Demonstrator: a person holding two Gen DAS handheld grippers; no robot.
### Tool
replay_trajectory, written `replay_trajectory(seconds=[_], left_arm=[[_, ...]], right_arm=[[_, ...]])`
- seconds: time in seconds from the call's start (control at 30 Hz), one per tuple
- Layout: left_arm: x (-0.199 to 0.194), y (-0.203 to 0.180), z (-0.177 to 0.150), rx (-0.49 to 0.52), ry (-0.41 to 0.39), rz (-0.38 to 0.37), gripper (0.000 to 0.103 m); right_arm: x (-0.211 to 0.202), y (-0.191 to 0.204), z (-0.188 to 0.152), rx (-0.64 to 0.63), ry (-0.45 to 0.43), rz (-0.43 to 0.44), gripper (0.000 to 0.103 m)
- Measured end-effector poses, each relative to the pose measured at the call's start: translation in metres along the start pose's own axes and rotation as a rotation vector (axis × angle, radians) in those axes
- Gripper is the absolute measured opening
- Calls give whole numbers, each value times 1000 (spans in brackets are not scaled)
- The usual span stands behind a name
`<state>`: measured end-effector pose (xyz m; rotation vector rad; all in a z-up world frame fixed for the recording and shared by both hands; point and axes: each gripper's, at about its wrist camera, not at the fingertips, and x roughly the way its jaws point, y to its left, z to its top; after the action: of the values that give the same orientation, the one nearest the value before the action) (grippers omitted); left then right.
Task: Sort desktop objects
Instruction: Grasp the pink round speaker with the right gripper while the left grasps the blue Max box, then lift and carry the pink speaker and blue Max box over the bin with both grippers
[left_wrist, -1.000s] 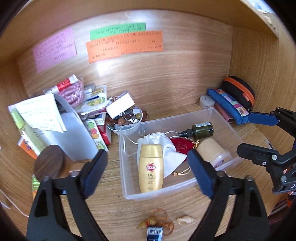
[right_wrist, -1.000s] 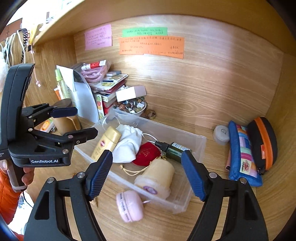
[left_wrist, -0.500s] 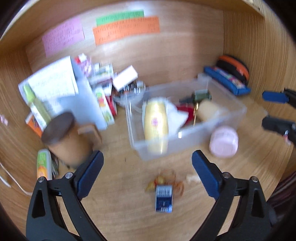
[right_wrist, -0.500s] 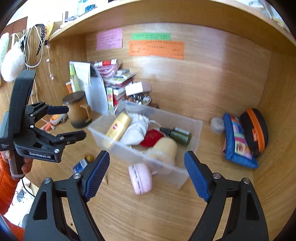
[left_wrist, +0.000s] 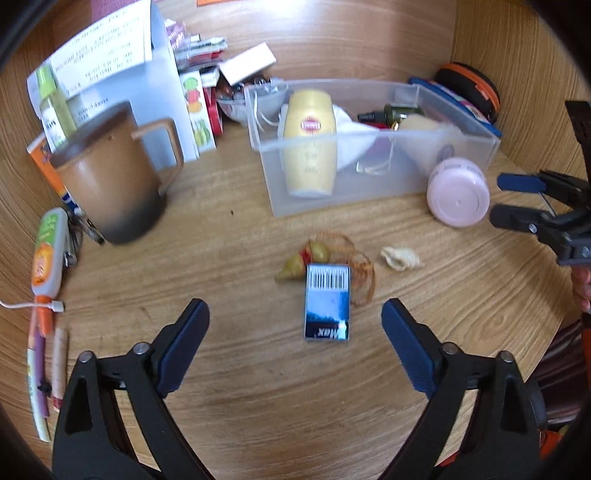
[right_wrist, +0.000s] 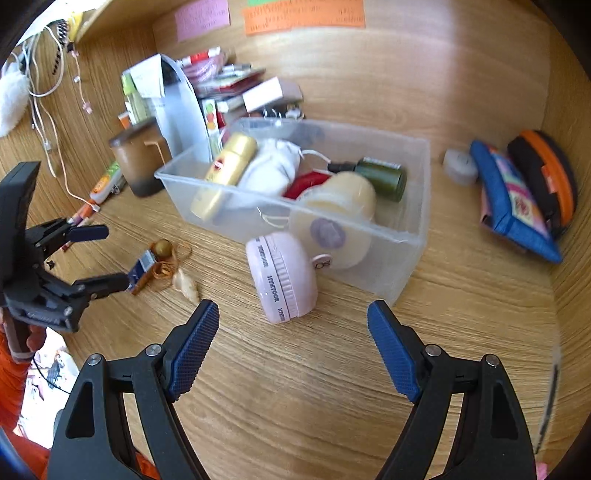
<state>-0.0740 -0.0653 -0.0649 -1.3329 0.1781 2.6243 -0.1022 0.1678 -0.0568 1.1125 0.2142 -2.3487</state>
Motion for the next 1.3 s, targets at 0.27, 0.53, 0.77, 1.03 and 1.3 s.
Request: replay_trajectory(seconds=[0.27, 0.53, 0.77, 1.03, 1.3], left_arm=[[13, -9, -7, 17, 50, -46, 71], [15, -10, -4, 22, 51, -51, 64], [18, -7, 2, 21, 43, -58, 41], [17, -5, 3, 19, 33, -69, 26], [12, -5, 0, 0, 18, -62, 26]], right_arm=[[32, 8, 12, -30, 27, 3, 68], [54, 9, 18, -12, 74, 36, 41], [51, 12, 13, -15, 48, 24, 40], [44, 13, 8, -8, 35, 31, 40], [28, 14, 3, -2, 11, 36, 40]])
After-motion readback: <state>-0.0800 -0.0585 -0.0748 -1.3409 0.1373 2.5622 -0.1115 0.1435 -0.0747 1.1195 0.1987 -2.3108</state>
